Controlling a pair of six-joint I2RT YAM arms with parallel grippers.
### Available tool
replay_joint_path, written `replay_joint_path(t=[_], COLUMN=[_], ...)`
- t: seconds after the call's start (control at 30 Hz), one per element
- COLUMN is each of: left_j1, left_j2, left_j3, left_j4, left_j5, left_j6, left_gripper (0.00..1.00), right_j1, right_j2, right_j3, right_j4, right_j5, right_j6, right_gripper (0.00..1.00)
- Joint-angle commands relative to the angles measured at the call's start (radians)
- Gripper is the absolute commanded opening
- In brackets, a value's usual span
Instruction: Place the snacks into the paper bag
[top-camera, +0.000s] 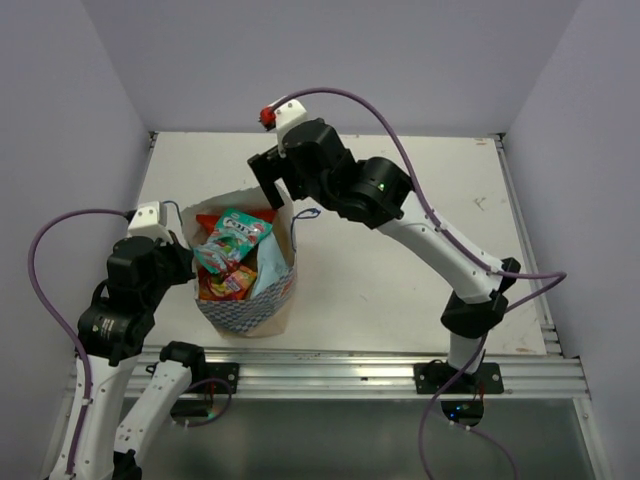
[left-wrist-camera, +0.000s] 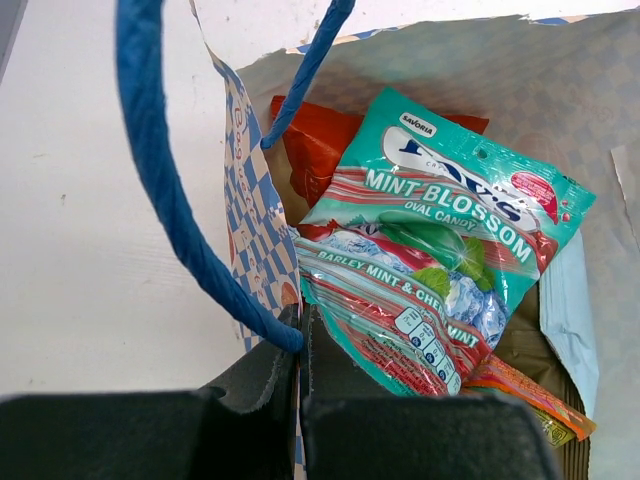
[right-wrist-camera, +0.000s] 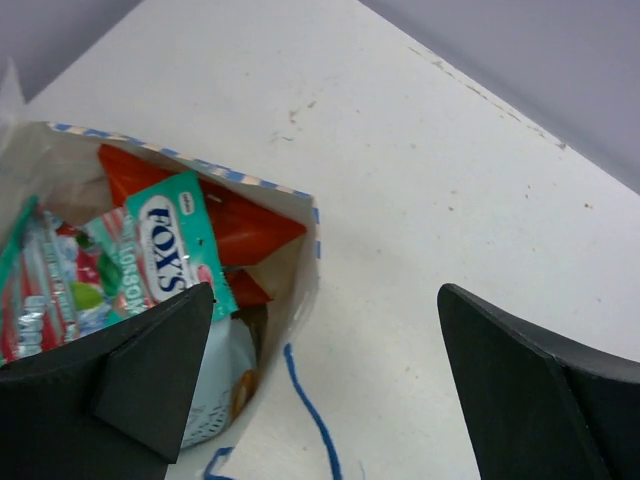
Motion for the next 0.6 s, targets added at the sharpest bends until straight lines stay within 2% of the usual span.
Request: replay_joint_path(t=[0.0, 0.4, 0.47, 0.5, 0.57], left_j1=[-0.001, -0.001, -0.001, -0.001, -0.001], left_j2=[-0.004, -0.020, -0.024, -0.024, -0.032], left_j3=[0.003, -0.006, -0.011, -0.019, -0.032], left_j4=[0.051, 0.048, 0.047, 0.045, 0.042], left_j5=[0.050, 0.048, 0.053, 0.054, 0.067], left_j6=[0.024, 0.020, 0.021, 0.020, 0.023], left_gripper=[0.00, 0.00, 0.00, 0.00, 0.00], right_j1=[-0.015, -0.041, -0.043, -0.044, -0.044], right_j2=[-0.004, 0.010, 0.019, 0.022, 0.022], right_j3=[-0.100, -0.290, -0.304, -0.320, -0.337], right_j4=[-0.048, 0.021, 0.014, 0.003, -0.008], right_j5=[0.034, -0.119, -0.139, -0.162, -0.183], right_j6=[-0.001, 0.076, 0.088, 0.093, 0.111], right_gripper=[0.99, 0.96, 0.86, 0.73, 0.53])
